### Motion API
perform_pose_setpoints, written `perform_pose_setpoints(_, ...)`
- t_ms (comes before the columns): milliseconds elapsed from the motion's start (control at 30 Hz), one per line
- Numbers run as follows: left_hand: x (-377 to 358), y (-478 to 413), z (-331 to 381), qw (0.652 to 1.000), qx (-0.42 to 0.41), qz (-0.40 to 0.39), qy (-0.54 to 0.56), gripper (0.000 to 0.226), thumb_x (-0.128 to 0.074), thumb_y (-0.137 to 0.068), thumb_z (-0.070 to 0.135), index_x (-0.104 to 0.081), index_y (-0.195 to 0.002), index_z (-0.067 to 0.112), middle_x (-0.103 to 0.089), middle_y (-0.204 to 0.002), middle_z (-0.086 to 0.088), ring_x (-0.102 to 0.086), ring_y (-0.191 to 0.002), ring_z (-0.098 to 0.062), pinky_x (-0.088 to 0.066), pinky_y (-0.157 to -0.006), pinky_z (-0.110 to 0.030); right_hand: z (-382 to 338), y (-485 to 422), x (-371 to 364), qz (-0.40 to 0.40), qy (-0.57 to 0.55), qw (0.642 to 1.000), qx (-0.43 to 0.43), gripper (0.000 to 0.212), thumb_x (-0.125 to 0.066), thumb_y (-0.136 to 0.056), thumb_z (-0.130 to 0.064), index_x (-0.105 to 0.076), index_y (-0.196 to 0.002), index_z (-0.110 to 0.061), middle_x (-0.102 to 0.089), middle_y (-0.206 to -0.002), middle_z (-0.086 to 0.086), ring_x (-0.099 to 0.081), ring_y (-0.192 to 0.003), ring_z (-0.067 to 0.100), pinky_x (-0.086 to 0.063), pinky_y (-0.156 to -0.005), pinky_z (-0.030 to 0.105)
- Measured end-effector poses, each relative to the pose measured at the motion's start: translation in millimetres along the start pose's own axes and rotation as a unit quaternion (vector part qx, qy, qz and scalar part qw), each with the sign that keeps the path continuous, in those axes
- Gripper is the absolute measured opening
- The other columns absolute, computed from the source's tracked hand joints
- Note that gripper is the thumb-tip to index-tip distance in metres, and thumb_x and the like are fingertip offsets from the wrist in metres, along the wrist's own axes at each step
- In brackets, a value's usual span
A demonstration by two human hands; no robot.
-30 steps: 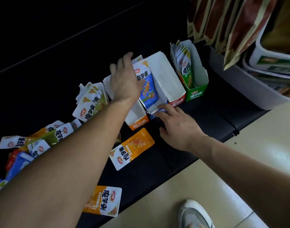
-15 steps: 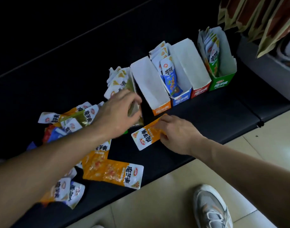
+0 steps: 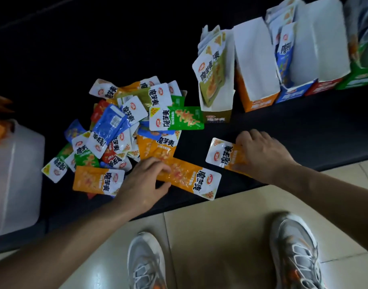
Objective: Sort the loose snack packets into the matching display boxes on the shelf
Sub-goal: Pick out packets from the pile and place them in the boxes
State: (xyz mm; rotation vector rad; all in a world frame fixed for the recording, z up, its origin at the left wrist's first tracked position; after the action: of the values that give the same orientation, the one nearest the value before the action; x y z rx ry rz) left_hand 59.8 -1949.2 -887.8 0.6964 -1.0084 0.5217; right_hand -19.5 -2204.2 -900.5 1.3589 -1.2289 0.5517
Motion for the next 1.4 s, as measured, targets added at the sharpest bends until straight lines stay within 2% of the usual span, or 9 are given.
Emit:
perform_pose_setpoints(233, -19.5, -16.3, 24.6, 0.991, -0.107, 0.021, -0.083, 0.066, -0.07, -0.088, 0.039, -0.043, -0.148, 0.036, -0.043, -0.152, 0.016, -0.036, -0.129, -0.018, -0.039, -0.101, -0.041, 8.6, 0.8, -4.7, -0.019, -0.201, 0.976, -0.075, 0.027, -0.069, -0.088, -0.044, -0.055, -0.1, -0.025, -0.061, -0.107, 0.0, -0.06, -0.088, 0.014, -0.046, -0.066, 0.03)
perform_pose_setpoints(433, -16.1, -26.4, 23.0, 0.986, -0.103, 0.026, -0.129, 0.068, -0.077, -0.076, 0.055, -0.055, -0.136, 0.033, -0.058, -0.112, 0.007, -0.051, -0.107, -0.018, -0.036, -0.086, -0.039, -4.4, 22.1, -26.9, -0.117, -0.594, 0.789, -0.109, 0.021, -0.066, -0.093, -0.016, -0.068, -0.112, -0.024, -0.077, -0.1, 0.001, -0.075, -0.09, 0.021, -0.058, -0.077, 0.043)
perform_pose_setpoints(533, -13.5, -29.0, 8.4, 0.992, 0.013, 0.002, 0.124, 0.02, -0.075, -0.087, 0.038, -0.066, -0.103, 0.03, -0.066, -0.093, 0.015, -0.061, -0.086, -0.006, -0.045, -0.079, -0.032, -20.1, 24.1, -24.4, -0.125, -0.65, 0.746, -0.069, 0.031, -0.065, -0.09, -0.012, -0.066, -0.12, -0.017, -0.075, -0.109, 0.007, -0.073, -0.099, 0.026, -0.058, -0.084, 0.046)
perform_pose_setpoints(733, -29.2, -16.8, 0.3, 0.84, 0.205, 0.014, 0.503, 0.017, -0.068, -0.093, 0.028, -0.062, -0.109, 0.03, -0.074, -0.105, 0.01, -0.071, -0.098, -0.01, -0.056, -0.095, -0.044, -53.3, 20.5, -37.4, -0.128, -0.675, 0.724, -0.061, 0.034, -0.071, -0.085, -0.014, -0.068, -0.119, -0.013, -0.074, -0.111, 0.007, -0.072, -0.103, 0.027, -0.058, -0.085, 0.046)
perform_pose_setpoints(867, -32.8, -10.9, 16.8, 0.788, 0.192, 0.0, 0.585, 0.035, -0.07, -0.087, 0.041, -0.063, -0.119, 0.029, -0.075, -0.11, 0.007, -0.072, -0.103, -0.015, -0.057, -0.092, -0.045, -67.8, 16.9, -42.1, -0.076, -0.621, 0.773, -0.104, 0.034, -0.083, -0.077, -0.023, -0.069, -0.103, -0.008, -0.077, -0.096, 0.004, -0.075, -0.088, 0.021, -0.062, -0.073, 0.039)
perform_pose_setpoints(1000, -23.3, -3.8, 5.6, 0.824, 0.181, 0.01, 0.537, 0.04, -0.075, -0.086, 0.033, -0.061, -0.124, 0.027, -0.075, -0.111, 0.003, -0.073, -0.101, -0.015, -0.059, -0.089, -0.044, -85.3, 11.1, -37.4, -0.044, -0.5, 0.859, -0.103, 0.042, -0.08, -0.077, -0.048, -0.064, -0.09, -0.012, -0.074, -0.079, 0.001, -0.07, -0.068, 0.015, -0.057, -0.055, 0.029)
perform_pose_setpoints(1133, 21.5, 3.4, -51.9, 0.898, 0.212, 0.121, 0.367, 0.022, -0.063, -0.098, 0.021, -0.057, -0.119, 0.024, -0.069, -0.101, 0.012, -0.068, -0.092, -0.008, -0.055, -0.077, -0.027, -101.2, 1.3, -43.4, -0.061, -0.452, 0.888, -0.056, 0.019, -0.056, -0.096, -0.047, -0.064, -0.095, -0.03, -0.069, -0.089, -0.006, -0.067, -0.081, 0.014, -0.057, -0.076, 0.041)
perform_pose_setpoints(1233, 23.2, 7.7, -77.7, 0.915, 0.24, 0.127, 0.299, 0.015, -0.058, -0.1, 0.024, -0.05, -0.113, 0.024, -0.061, -0.098, 0.006, -0.064, -0.09, -0.015, -0.045, -0.063, -0.024, -101.1, -4.3, -46.9, -0.061, -0.395, 0.916, -0.043, 0.011, -0.055, -0.098, -0.033, -0.063, -0.105, -0.035, -0.064, -0.097, -0.014, -0.062, -0.087, 0.005, -0.049, -0.068, 0.02)
perform_pose_setpoints(1400, -0.9, 4.8, -49.3, 0.941, 0.189, 0.085, 0.266, 0.029, -0.061, -0.098, 0.022, -0.053, -0.125, 0.018, -0.051, -0.124, -0.001, -0.057, -0.106, -0.016, -0.048, -0.081, -0.021, -105.4, -10.9, -42.9, -0.015, -0.337, 0.941, -0.039, 0.029, -0.06, -0.094, -0.031, -0.062, -0.123, -0.026, -0.065, -0.099, -0.016, -0.055, -0.077, -0.008, -0.042, -0.053, 0.004)
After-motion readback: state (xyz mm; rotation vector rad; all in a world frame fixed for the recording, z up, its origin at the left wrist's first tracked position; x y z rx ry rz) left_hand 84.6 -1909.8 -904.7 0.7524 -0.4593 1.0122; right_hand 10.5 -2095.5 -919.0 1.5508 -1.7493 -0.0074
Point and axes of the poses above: each hand's wrist, its own y-axis away from the middle knuckle, its own x-axis out of the back of the hand, z = x × y, the point moved 9 cm from there along -y, towards the middle knuckle
